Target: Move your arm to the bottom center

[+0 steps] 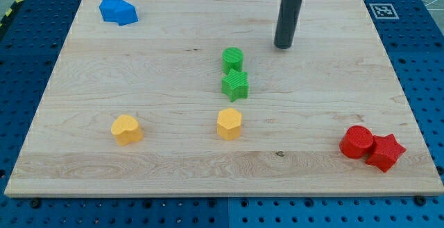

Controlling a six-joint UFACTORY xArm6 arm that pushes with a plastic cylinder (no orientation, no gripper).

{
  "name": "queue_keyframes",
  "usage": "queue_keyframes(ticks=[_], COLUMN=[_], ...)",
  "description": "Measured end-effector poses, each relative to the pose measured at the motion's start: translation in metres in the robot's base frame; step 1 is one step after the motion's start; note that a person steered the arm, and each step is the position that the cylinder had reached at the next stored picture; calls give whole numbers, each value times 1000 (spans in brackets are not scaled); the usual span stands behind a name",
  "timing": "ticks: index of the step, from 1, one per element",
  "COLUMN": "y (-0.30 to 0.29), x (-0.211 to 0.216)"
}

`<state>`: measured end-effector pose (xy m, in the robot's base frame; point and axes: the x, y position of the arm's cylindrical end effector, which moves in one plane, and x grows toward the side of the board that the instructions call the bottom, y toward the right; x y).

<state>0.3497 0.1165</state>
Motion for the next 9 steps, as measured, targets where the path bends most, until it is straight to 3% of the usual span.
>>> queue_keyframes(ticks=[1, 2, 4, 5, 6, 7, 9], y=[1, 1, -7, -8, -15, -63, -104], x=[40, 49, 108, 191, 238, 268, 248])
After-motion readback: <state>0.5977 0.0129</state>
